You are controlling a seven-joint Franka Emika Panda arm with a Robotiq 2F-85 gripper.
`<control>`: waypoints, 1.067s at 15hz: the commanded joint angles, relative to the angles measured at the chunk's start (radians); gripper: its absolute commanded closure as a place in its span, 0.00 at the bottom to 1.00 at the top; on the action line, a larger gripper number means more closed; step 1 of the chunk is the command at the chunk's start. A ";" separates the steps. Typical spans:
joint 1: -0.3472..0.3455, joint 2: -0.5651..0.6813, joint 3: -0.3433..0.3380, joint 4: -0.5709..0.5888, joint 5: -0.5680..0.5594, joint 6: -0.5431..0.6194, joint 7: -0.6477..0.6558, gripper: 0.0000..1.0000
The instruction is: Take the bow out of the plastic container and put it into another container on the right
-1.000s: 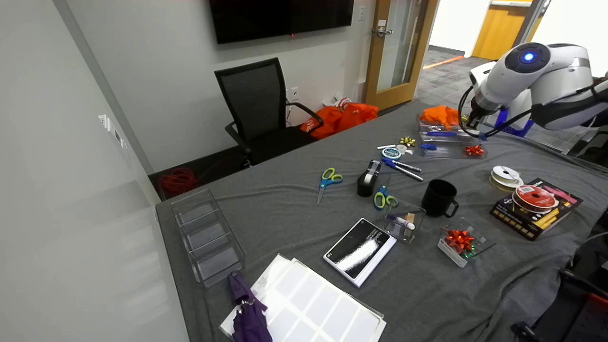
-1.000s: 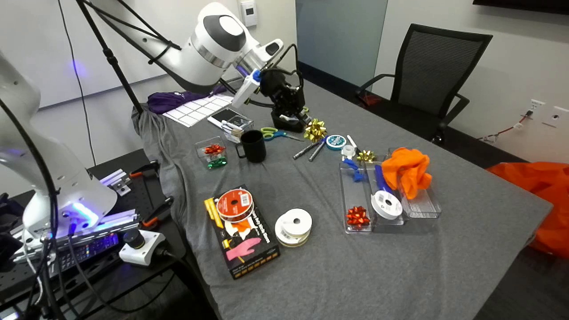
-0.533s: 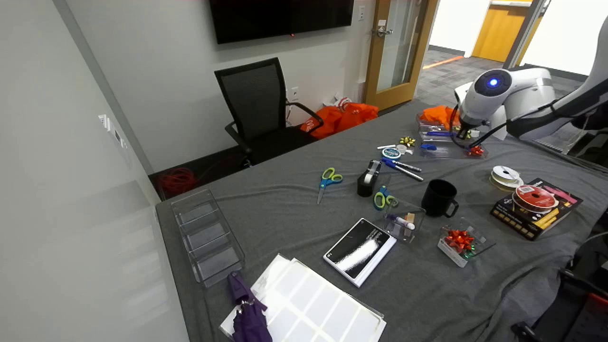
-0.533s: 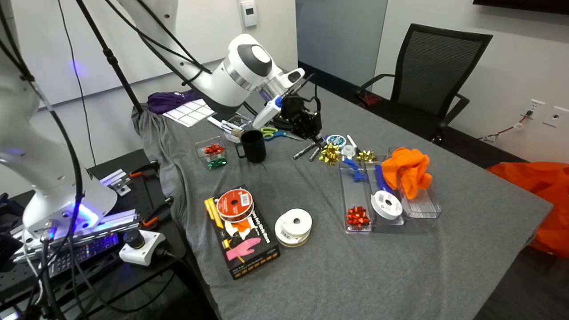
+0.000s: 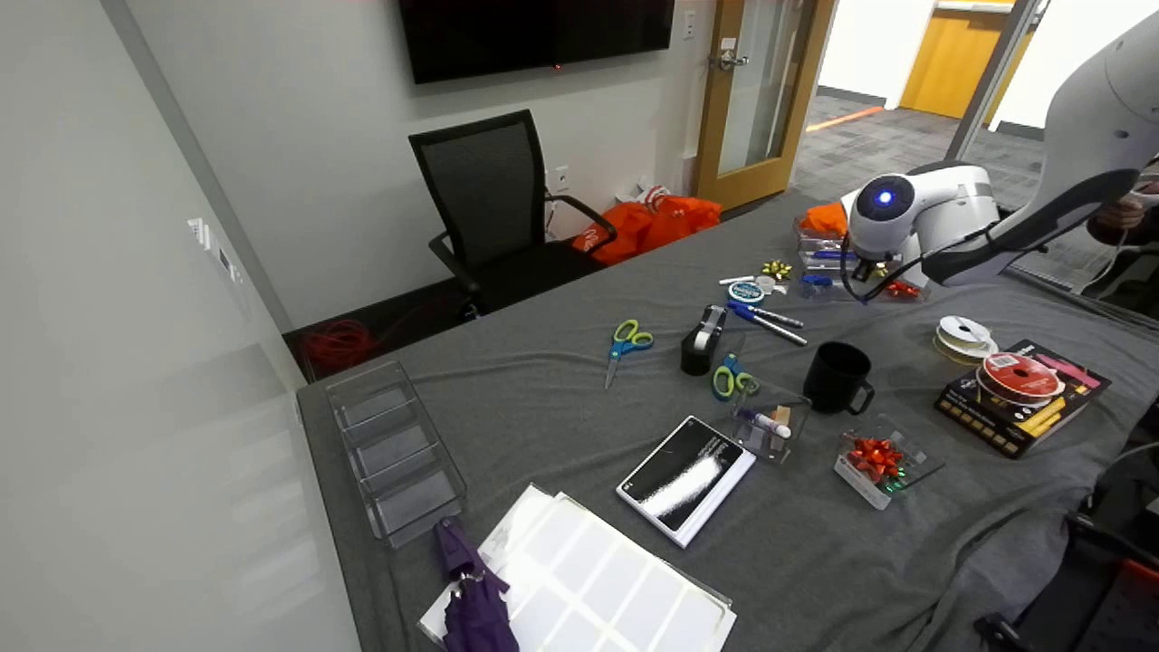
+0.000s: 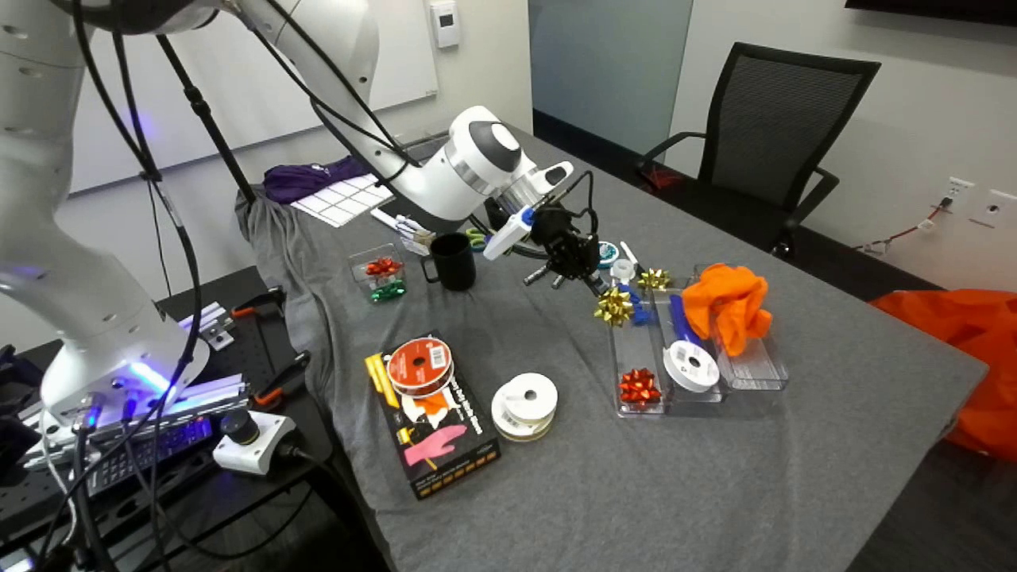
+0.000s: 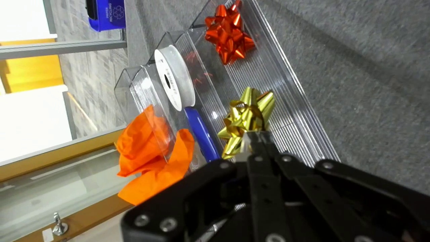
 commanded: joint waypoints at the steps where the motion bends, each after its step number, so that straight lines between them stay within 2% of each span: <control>1: 0.003 0.068 -0.026 0.078 -0.028 -0.013 0.019 1.00; 5: 0.008 0.119 -0.053 0.132 -0.063 -0.014 0.053 1.00; 6: 0.010 0.129 -0.058 0.144 -0.079 -0.023 0.070 0.74; 7: 0.008 0.136 -0.056 0.150 -0.084 -0.031 0.079 0.73; 9: 0.001 0.140 -0.049 0.156 -0.084 -0.039 0.084 0.61; 12: -0.002 0.135 -0.044 0.153 -0.078 -0.037 0.083 0.38; 16: -0.018 0.073 -0.020 0.098 -0.042 -0.001 0.044 0.12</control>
